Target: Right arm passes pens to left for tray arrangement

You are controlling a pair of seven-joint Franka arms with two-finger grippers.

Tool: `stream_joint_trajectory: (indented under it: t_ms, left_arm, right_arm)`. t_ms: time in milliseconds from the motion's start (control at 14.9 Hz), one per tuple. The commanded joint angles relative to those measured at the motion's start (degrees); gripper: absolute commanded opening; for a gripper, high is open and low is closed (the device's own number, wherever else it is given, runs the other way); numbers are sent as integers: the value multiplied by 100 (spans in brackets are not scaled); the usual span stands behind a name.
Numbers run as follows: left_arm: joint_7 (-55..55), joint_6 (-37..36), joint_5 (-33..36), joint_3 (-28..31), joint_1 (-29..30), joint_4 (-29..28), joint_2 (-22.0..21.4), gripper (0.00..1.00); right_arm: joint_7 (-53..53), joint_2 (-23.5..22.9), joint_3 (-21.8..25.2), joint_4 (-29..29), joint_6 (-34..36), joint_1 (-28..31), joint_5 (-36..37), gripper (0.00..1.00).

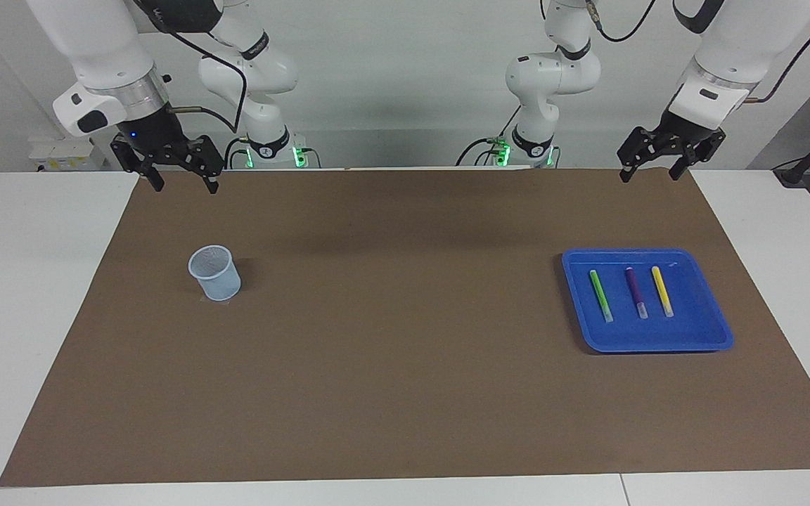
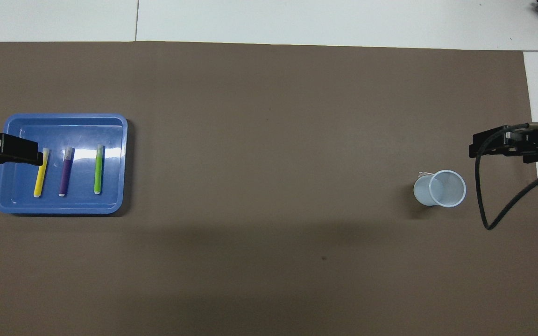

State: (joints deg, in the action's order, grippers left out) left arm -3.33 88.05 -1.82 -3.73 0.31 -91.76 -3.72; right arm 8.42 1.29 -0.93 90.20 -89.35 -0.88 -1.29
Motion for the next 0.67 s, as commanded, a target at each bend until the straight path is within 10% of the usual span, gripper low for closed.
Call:
stream_joint_trajectory:
  t_ms: [0,605]
  left_arm:
    - [-19,-112,-73,39,-13,71,29,100]
    - [7,-165,-3,39,-13,79,38,100]
  right_arm:
    - [-86,135,-21,173,-109,35,68,100]
    - [-86,135,-12,173,-109,35,68,100]
